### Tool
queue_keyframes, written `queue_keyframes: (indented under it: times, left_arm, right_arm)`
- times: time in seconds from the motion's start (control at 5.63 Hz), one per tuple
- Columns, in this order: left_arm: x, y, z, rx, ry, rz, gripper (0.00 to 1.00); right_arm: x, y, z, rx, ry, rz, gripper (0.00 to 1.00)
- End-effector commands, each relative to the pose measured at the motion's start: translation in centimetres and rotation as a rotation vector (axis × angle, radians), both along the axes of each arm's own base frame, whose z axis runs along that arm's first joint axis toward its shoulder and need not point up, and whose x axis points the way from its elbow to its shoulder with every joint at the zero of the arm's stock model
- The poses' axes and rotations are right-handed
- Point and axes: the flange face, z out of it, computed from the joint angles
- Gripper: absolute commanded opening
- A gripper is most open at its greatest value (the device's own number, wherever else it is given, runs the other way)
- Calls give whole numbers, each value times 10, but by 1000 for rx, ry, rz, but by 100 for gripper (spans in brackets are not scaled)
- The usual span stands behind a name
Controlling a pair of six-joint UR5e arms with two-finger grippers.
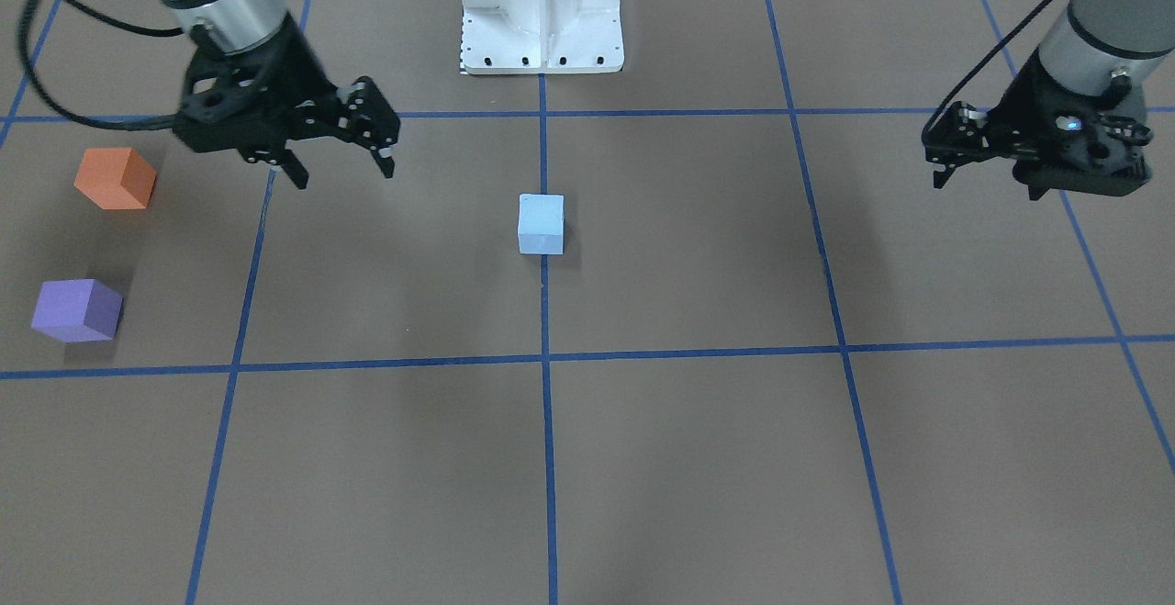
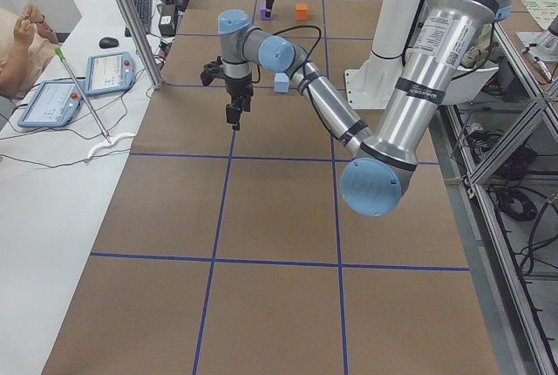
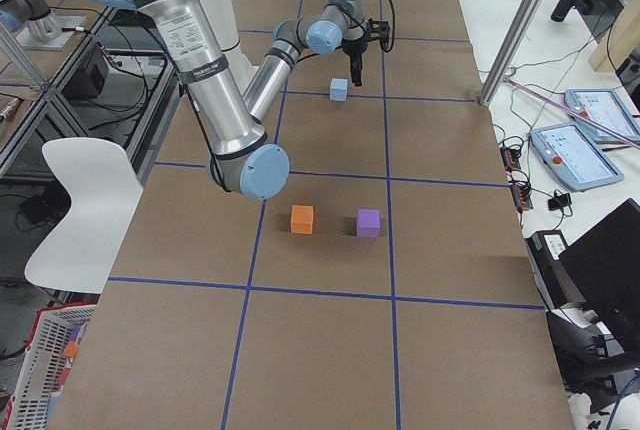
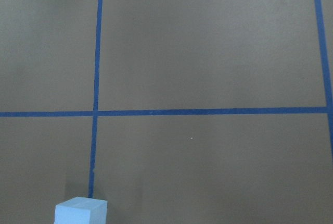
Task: Place blue block between orange and purple blocks
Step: 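Lower the right gripper onto the light blue block and grasp it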
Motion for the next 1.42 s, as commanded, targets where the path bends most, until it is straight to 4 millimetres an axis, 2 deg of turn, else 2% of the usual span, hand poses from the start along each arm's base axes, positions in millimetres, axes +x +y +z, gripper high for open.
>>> queue_keyframes:
  times: [0.0,0.18,0.36,0.71,0.89,1.24]
  left_arm:
    - [-84,13,86,36,-55,105,100]
    - [-151,13,138,76,-33,201,100]
    - [-192,16,198,78,42,264,100]
    - [-197,26,211,86,46,292,100]
    - [-198,29,213,83,47,292,100]
    - [-198,29,211,88,46,293,100]
  right_arm:
    - [-93,26,-23,0,58,-29,100]
    - [-138,34,-31,-26,82,-19,100]
    - [-181,55,-19,-26,131,-22,100]
    - [-244,59,7,-14,129,2,100]
    - [-261,57,28,-5,175,18,100]
    - [-269,59,35,-8,188,12,100]
